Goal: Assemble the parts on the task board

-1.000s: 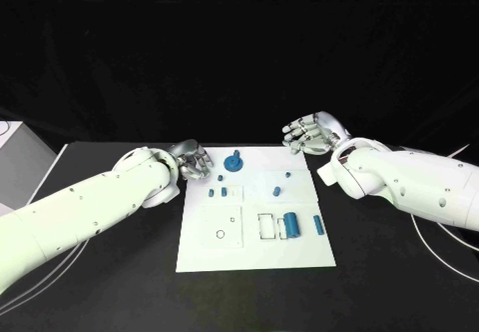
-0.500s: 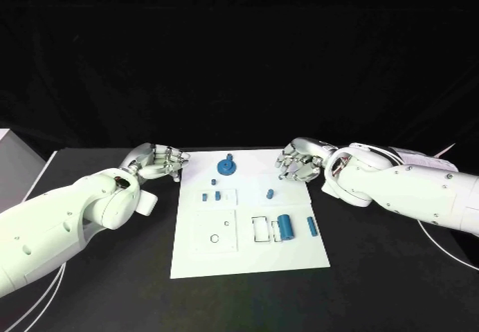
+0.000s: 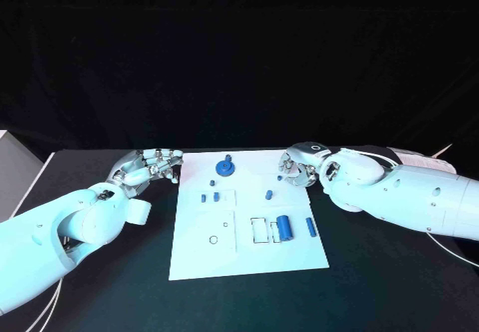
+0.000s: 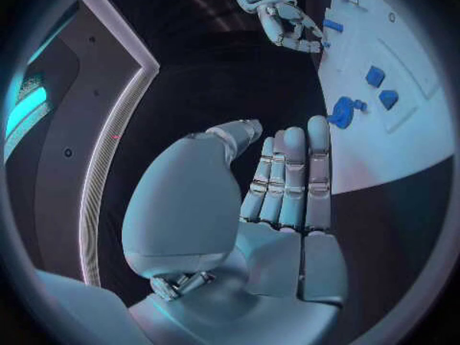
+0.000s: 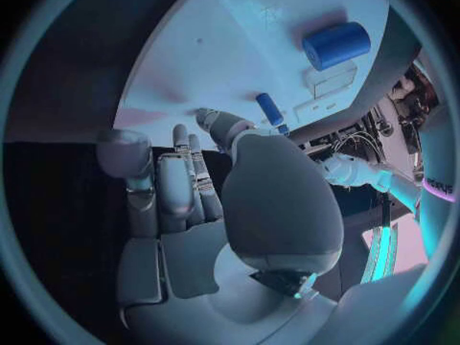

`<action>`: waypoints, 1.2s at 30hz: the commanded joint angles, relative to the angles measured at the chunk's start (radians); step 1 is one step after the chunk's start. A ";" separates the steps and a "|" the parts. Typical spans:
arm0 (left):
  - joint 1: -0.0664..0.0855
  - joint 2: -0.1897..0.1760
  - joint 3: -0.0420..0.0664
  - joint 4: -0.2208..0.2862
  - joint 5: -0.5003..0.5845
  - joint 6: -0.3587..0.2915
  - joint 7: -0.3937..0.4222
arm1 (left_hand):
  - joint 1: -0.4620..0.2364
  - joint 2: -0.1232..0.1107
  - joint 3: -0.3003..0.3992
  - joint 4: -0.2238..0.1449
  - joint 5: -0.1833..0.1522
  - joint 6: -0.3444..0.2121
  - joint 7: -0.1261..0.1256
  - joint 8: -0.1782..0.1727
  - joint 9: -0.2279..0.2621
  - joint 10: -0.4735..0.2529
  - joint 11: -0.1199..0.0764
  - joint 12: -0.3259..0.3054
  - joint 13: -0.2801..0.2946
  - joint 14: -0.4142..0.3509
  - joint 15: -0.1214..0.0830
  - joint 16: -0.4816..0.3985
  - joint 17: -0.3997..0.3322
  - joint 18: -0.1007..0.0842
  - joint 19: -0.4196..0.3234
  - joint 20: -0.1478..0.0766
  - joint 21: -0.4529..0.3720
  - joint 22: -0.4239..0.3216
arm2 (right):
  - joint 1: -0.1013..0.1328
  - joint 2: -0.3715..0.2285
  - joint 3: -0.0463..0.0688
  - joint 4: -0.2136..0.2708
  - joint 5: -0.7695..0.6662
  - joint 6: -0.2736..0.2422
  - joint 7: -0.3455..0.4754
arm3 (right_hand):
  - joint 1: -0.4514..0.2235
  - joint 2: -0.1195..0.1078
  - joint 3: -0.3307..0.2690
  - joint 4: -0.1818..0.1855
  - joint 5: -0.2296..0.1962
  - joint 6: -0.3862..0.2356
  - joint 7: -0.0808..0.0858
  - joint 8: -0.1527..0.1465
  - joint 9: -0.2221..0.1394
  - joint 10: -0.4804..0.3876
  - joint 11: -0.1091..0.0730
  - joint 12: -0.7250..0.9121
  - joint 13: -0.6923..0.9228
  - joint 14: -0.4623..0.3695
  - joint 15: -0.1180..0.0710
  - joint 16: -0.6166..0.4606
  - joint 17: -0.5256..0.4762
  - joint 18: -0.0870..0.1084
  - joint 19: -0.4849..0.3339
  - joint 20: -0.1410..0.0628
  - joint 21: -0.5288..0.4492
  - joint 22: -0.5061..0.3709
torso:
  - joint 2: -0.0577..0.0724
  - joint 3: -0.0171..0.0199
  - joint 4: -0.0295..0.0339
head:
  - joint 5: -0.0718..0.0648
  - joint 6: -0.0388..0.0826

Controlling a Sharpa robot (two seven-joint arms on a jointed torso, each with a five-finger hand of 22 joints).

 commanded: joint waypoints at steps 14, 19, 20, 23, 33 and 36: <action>-0.005 -0.008 0.006 0.016 0.049 0.024 0.035 | 0.002 0.012 -0.008 0.002 -0.001 0.004 -0.001 0.003 0.002 -0.001 -0.005 0.003 -0.001 -0.006 -0.004 -0.004 -0.003 0.008 0.006 -0.003 -0.009 -0.003 | -0.022 0.034 -0.004 -0.018 -0.063 0.011 -0.035 | -0.001 0.005 0.021 0.024 -0.047 0.000 0.001 -0.003 0.012 -0.001 0.000 0.002 0.003 0.048 0.007 0.047 0.029 -0.019 0.005 0.008 0.059 0.062 | 0.001 0.0028 -0.0005 | 0.004 -0.005; -0.006 -0.009 0.006 0.017 0.047 0.023 0.029 | 0.011 0.013 -0.010 -0.003 -0.001 0.002 0.000 0.002 0.003 -0.001 -0.006 0.004 -0.001 -0.005 -0.005 -0.005 -0.005 0.008 0.010 -0.004 -0.012 -0.006 | -0.027 0.049 -0.005 -0.032 -0.056 0.012 -0.030 | -0.001 0.006 0.026 0.027 -0.047 0.002 0.002 -0.001 0.014 -0.001 0.001 0.001 0.003 0.050 0.008 0.058 0.037 -0.022 0.007 0.009 0.077 0.084 | 0.001 0.0030 -0.0011 | 0.004 -0.006; -0.006 -0.009 0.006 0.018 0.046 0.023 0.029 | 0.011 0.013 -0.010 -0.003 -0.001 0.002 0.000 0.002 0.003 -0.001 -0.006 0.004 -0.001 -0.005 -0.005 -0.005 -0.005 0.008 0.010 -0.004 -0.012 -0.006 | -0.028 0.052 -0.005 -0.035 -0.055 0.013 -0.030 | -0.001 0.006 0.027 0.028 -0.046 0.003 0.002 -0.001 0.014 -0.002 0.001 0.001 0.003 0.050 0.008 0.059 0.038 -0.022 0.007 0.009 0.079 0.086 | 0.001 0.0028 -0.0011 | 0.004 -0.006; -0.006 -0.010 0.006 0.019 0.045 0.023 0.027 | 0.011 0.013 -0.010 -0.003 -0.001 0.002 0.000 0.002 0.003 -0.001 -0.006 0.004 -0.001 -0.005 -0.005 -0.005 -0.005 0.008 0.010 -0.004 -0.012 -0.006 | -0.030 0.056 -0.005 -0.040 -0.053 0.012 -0.029 | -0.001 0.009 0.031 0.029 -0.044 0.005 0.003 0.000 0.016 -0.003 0.002 0.000 0.003 0.050 0.009 0.063 0.040 -0.022 0.006 0.010 0.084 0.092 | 0.001 0.0026 -0.0009 | 0.005 -0.007; -0.006 -0.013 0.007 0.022 0.041 0.022 0.017 | 0.017 0.011 -0.014 -0.006 0.000 -0.004 0.003 -0.002 0.003 -0.003 -0.003 0.003 -0.002 -0.005 -0.004 -0.007 -0.007 0.007 0.014 -0.005 -0.015 -0.009 | -0.032 0.068 -0.006 -0.043 -0.038 0.015 -0.016 | 0.006 0.035 0.062 0.036 -0.032 0.037 -0.004 0.019 0.033 0.001 -0.001 0.001 0.002 0.048 0.008 0.083 0.048 -0.023 -0.001 0.012 0.110 0.122 | 0.001 0.0024 -0.0016 | 0.004 -0.011; -0.006 -0.014 0.007 0.023 0.039 0.021 0.013 | 0.017 0.011 -0.015 -0.007 0.000 -0.005 0.004 -0.002 0.003 -0.004 -0.003 0.003 -0.003 -0.005 -0.004 -0.007 -0.007 0.007 0.015 -0.005 -0.015 -0.009 | -0.033 0.070 -0.006 -0.042 -0.037 0.019 -0.015 | 0.008 0.039 0.068 0.034 -0.033 0.043 -0.006 0.024 0.037 0.005 -0.002 0.002 0.002 0.048 0.007 0.088 0.051 -0.024 -0.001 0.012 0.118 0.131 | 0.001 0.0025 -0.0011 | 0.004 -0.012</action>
